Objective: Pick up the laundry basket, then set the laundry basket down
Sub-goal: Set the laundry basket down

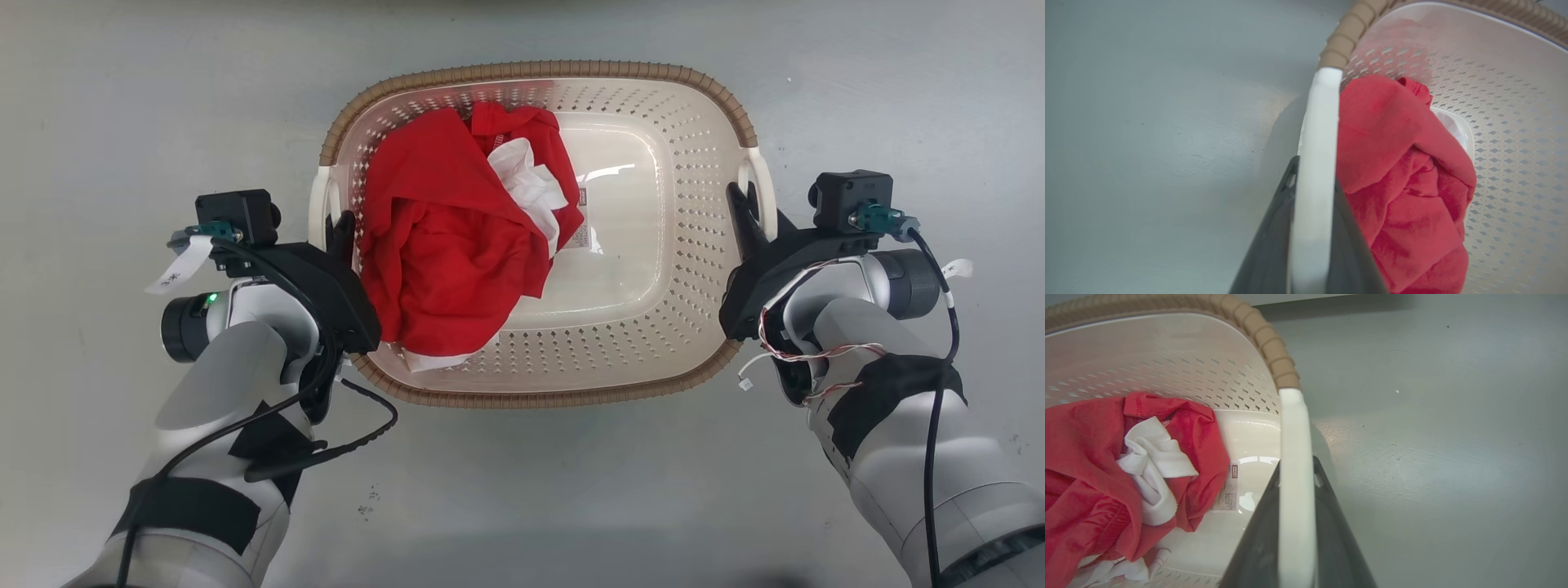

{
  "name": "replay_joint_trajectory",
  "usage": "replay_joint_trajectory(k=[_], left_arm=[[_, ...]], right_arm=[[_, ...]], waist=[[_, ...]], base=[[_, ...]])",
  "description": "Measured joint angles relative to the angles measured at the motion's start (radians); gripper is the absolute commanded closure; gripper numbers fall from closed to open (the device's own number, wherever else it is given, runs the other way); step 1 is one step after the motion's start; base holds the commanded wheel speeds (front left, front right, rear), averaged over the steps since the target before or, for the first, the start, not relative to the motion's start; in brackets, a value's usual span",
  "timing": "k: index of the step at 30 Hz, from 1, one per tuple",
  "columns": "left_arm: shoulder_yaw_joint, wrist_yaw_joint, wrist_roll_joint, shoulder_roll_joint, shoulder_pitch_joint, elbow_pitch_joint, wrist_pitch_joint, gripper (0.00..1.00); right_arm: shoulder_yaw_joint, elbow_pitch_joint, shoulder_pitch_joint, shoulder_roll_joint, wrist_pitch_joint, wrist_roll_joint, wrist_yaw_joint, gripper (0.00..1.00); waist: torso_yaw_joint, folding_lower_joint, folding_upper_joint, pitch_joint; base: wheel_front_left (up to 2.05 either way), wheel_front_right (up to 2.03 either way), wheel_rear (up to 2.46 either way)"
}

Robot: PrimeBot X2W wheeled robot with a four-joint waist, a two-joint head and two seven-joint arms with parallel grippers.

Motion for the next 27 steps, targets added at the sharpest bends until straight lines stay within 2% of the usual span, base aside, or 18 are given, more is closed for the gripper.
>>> replay_joint_trajectory(k=[5, 7, 8, 9, 10, 17, 27], left_arm=[[0.0, -0.006, 0.0, -0.001, -0.002, 0.003, 0.0, 1.0], [0.0, -0.007, 0.0, -0.001, -0.003, 0.004, 0.0, 1.0], [0.001, -0.007, -0.001, -0.001, -0.005, 0.005, 0.001, 0.64], [0.004, -0.007, -0.004, 0.0, -0.007, 0.008, 0.002, 0.0], [0.005, -0.007, -0.009, 0.004, -0.009, 0.012, 0.002, 0.0], [0.015, -0.007, -0.017, 0.019, -0.015, 0.02, -0.002, 0.0], [0.018, -0.017, -0.027, 0.02, -0.018, 0.024, 0.013, 0.0]], right_arm=[[0.0, 0.002, -0.001, -0.001, -0.001, 0.006, 0.006, 1.0], [0.001, 0.003, -0.001, -0.002, 0.0, 0.008, 0.023, 1.0], [0.004, 0.004, -0.001, -0.004, 0.0, 0.008, 0.037, 0.25], [0.004, 0.006, -0.001, -0.007, 0.0, 0.008, 0.039, 0.25], [0.004, 0.009, -0.001, -0.011, 0.0, 0.008, 0.04, 0.0], [0.018, 0.013, -0.001, -0.024, 0.009, 0.009, 0.063, 0.0], [0.02, 0.007, -0.001, -0.022, 0.019, 0.03, 0.076, 0.0]], waist=[[0.002, 0.0, 0.0, 0.0], [0.003, 0.0, 0.0, 0.001], [0.003, 0.0, 0.0, 0.001], [0.004, 0.0, 0.0, 0.001], [0.004, 0.0, 0.0001, 0.001], [0.007, 0.0, 0.0, -0.002], [0.012, 0.0, 0.0, -0.02]], base=[[0.0, 0.0, 0.0], [0.0, 0.0, 0.0], [0.0, 0.0, 0.0], [0.0, 0.0, 0.0], [0.0, 0.0, 0.0], [0.0, 0.0, 0.0], [0.0, 0.0, 0.0]])
